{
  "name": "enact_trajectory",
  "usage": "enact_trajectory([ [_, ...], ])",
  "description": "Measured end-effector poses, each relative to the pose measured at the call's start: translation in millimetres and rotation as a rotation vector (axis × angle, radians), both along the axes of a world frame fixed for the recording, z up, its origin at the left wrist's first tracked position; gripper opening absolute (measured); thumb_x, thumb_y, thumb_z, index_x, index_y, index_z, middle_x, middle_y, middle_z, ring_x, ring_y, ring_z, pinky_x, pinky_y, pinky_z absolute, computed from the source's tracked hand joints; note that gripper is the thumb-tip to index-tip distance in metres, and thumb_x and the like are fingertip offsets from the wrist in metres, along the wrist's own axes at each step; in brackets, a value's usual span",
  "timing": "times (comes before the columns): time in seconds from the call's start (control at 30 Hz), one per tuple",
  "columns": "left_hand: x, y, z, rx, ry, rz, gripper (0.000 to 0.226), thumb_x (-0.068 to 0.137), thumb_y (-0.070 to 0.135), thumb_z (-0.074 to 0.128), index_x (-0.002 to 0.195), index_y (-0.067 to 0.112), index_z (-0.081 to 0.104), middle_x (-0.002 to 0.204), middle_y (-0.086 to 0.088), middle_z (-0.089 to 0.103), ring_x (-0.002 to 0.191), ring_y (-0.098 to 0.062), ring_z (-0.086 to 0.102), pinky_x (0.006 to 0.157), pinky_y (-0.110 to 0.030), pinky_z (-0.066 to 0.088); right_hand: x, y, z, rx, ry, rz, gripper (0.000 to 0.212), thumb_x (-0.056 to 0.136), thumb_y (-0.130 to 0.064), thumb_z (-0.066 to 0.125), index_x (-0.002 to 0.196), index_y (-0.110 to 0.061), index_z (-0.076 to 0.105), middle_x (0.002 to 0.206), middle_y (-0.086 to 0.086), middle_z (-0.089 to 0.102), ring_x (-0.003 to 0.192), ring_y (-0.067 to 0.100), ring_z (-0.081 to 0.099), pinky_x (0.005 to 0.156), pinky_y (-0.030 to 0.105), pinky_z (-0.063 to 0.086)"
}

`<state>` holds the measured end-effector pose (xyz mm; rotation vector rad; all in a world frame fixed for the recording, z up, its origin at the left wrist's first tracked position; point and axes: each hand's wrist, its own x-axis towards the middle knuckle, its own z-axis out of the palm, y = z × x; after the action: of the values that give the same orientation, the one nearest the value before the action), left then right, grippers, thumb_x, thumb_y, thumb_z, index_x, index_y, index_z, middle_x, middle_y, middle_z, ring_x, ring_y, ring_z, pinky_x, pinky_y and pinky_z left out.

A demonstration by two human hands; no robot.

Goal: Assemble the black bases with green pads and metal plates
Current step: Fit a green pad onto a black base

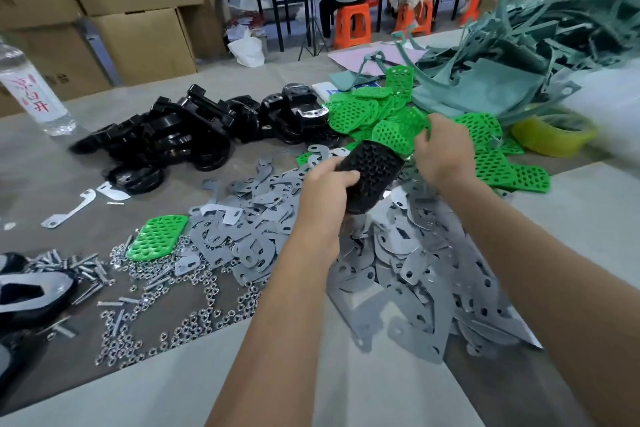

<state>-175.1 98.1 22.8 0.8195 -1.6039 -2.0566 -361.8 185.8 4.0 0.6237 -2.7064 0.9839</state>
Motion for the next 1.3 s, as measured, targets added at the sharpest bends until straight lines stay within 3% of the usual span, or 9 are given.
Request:
enact_trajectory([
  [0.1, 24, -10, 0, 0.123, 0.040, 0.098, 0.019, 0.099, 0.000, 0.052, 0.111, 0.012, 0.060, 0.111, -0.019, 0.070, 0.080, -0.036, 0.078, 0.064, -0.045, 0.065, 42, -2, 9, -0.307, -0.159, 0.058, 0.027, 0.108, -0.019, 0.052, 0.133, -0.010, 0.053, 0.129, 0.009, 0.061, 0.101, 0.017, 0.059, 0.087, 0.032, 0.042],
  [0.2, 62, -31, -10, 0.011, 0.025, 0.257, 0.014, 0.097, 0.003, 0.061, 0.107, 0.012, 0.057, 0.107, -0.019, 0.070, 0.076, -0.034, 0.078, 0.062, -0.047, 0.065, 99, -10, 13, -0.563, -0.218, 0.203, 0.016, 0.106, -0.018, 0.058, 0.122, -0.019, 0.057, 0.103, -0.007, 0.058, 0.072, 0.003, 0.059, 0.071, 0.034, 0.054],
  [0.27, 91, -47, -19, -0.170, -0.042, 0.385, 0.011, 0.095, 0.012, 0.069, 0.096, 0.022, 0.064, 0.105, -0.020, 0.071, 0.089, -0.040, 0.075, 0.076, -0.058, 0.063, 139, -22, 16, -0.695, -0.468, 0.432, 0.014, 0.105, -0.014, 0.060, 0.108, -0.028, 0.063, 0.096, 0.000, 0.067, 0.064, 0.007, 0.066, 0.052, 0.032, 0.058],
  [0.37, 132, -58, -21, -0.249, 0.005, 0.507, 0.014, 0.101, 0.018, 0.065, 0.090, 0.025, 0.072, 0.101, -0.016, 0.072, 0.094, -0.038, 0.069, 0.083, -0.057, 0.059, 186, -49, 13, -0.640, -0.658, 0.681, 0.019, 0.106, -0.013, 0.056, 0.106, -0.030, 0.065, 0.100, 0.012, 0.072, 0.056, 0.021, 0.068, 0.038, 0.027, 0.047],
  [0.5, 179, -71, -24, -0.138, 0.035, 0.524, 0.040, 0.110, 0.038, 0.046, 0.090, 0.025, 0.078, 0.096, -0.009, 0.078, 0.076, -0.027, 0.074, 0.053, -0.040, 0.060, 224, -72, -4, -0.598, -0.679, 0.756, 0.028, 0.108, -0.015, 0.053, 0.101, -0.039, 0.065, 0.103, 0.013, 0.068, 0.055, 0.017, 0.061, 0.041, 0.025, 0.046],
  [0.6, 192, -76, -26, -0.027, 0.094, 0.545, 0.052, 0.111, 0.045, 0.040, 0.083, 0.021, 0.077, 0.090, -0.009, 0.079, 0.065, -0.026, 0.074, 0.046, -0.035, 0.057, 231, -77, -15, -0.683, -0.635, 0.678, 0.023, 0.106, -0.010, 0.055, 0.113, -0.032, 0.062, 0.105, 0.011, 0.067, 0.062, 0.010, 0.057, 0.050, 0.025, 0.048],
  [0.87, 185, -78, -32, -0.020, 0.084, 0.484, 0.047, 0.110, 0.048, 0.039, 0.104, 0.010, 0.064, 0.087, -0.011, 0.079, 0.059, -0.031, 0.072, 0.047, -0.039, 0.059, 234, -69, -18, -0.806, -0.675, 0.766, 0.020, 0.100, -0.002, 0.063, 0.115, -0.015, 0.059, 0.073, -0.004, 0.072, 0.045, 0.009, 0.046, 0.043, 0.017, 0.038],
  [1.03, 182, -80, -33, -0.069, 0.095, 0.497, 0.043, 0.112, 0.041, 0.038, 0.094, 0.016, 0.069, 0.078, 0.003, 0.078, 0.068, -0.016, 0.076, 0.048, -0.036, 0.059, 240, -71, -18, -0.732, -0.618, 0.809, 0.023, 0.099, -0.002, 0.064, 0.112, -0.020, 0.061, 0.080, -0.003, 0.075, 0.049, 0.004, 0.056, 0.044, 0.016, 0.041],
  [1.3, 181, -82, -33, -0.102, 0.094, 0.511, 0.043, 0.112, 0.040, 0.039, 0.093, 0.019, 0.072, 0.097, -0.012, 0.077, 0.080, -0.024, 0.073, 0.055, -0.037, 0.060, 242, -73, -22, -0.690, -0.549, 0.849, 0.027, 0.098, -0.003, 0.066, 0.111, -0.026, 0.063, 0.089, -0.002, 0.078, 0.053, 0.004, 0.062, 0.047, 0.017, 0.043],
])
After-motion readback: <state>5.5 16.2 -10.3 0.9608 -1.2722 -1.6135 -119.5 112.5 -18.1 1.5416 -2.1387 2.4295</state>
